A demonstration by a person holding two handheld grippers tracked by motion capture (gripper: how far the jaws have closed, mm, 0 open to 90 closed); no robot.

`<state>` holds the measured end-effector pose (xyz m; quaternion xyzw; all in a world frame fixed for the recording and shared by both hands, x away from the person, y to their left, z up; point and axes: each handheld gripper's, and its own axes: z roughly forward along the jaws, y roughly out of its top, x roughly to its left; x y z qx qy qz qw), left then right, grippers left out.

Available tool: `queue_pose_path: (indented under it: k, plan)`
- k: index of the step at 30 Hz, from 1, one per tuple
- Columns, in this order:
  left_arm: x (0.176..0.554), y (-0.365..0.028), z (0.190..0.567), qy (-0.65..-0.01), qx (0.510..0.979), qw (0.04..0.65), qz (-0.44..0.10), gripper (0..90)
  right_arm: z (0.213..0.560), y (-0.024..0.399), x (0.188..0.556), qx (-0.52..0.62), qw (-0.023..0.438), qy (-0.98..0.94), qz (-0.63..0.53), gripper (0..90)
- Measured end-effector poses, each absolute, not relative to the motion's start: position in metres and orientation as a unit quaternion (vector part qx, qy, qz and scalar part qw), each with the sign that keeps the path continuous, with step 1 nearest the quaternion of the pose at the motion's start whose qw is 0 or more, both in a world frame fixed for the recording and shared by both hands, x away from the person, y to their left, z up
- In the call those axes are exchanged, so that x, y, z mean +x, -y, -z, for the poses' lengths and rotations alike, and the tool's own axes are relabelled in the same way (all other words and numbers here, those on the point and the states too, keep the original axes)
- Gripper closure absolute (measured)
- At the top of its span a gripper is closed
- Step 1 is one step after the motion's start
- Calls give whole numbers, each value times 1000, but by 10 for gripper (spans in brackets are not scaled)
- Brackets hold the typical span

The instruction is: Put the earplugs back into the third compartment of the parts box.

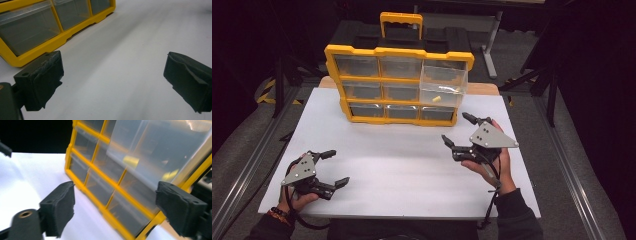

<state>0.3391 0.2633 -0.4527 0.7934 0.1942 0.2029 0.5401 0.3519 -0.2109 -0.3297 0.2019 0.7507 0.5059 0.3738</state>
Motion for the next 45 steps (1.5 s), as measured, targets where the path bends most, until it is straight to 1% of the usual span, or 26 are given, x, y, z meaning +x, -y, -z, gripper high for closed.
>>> queue_pose_path:
  k: [5,6,7,10,12,15,17,20,24,27,34,45]
  plan:
    - [339,-262,451,-191,795,537,-207,38,371,220,344,208,375,-755,-496,112]
    - [339,-261,451,-191,795,537,-207,37,381,224,340,210,381,-754,-492,109]
    - [339,-261,451,-191,796,536,-207,37,387,227,338,214,376,-754,-494,101]
    - [337,-262,451,-194,792,538,-213,37,404,234,334,226,361,-757,-495,77]
    - [337,-263,450,-198,788,541,-216,38,412,239,332,225,362,-766,-482,58]
    - [337,-263,449,-199,788,541,-218,37,424,251,328,244,343,-762,-492,52]
    - [337,-263,448,-199,787,540,-221,38,431,256,325,248,346,-764,-485,51]
    - [336,-263,449,-199,786,541,-221,35,442,263,322,263,337,-767,-479,51]
    - [334,-263,450,-194,786,543,-220,35,444,266,321,269,341,-769,-469,57]
    - [334,-263,451,-192,789,542,-218,35,439,266,322,279,334,-757,-487,56]
    - [335,-261,450,-188,788,545,-215,37,439,260,318,276,354,-747,-489,67]
    - [340,-263,450,-196,781,552,-216,45,441,264,318,286,354,-742,-491,72]
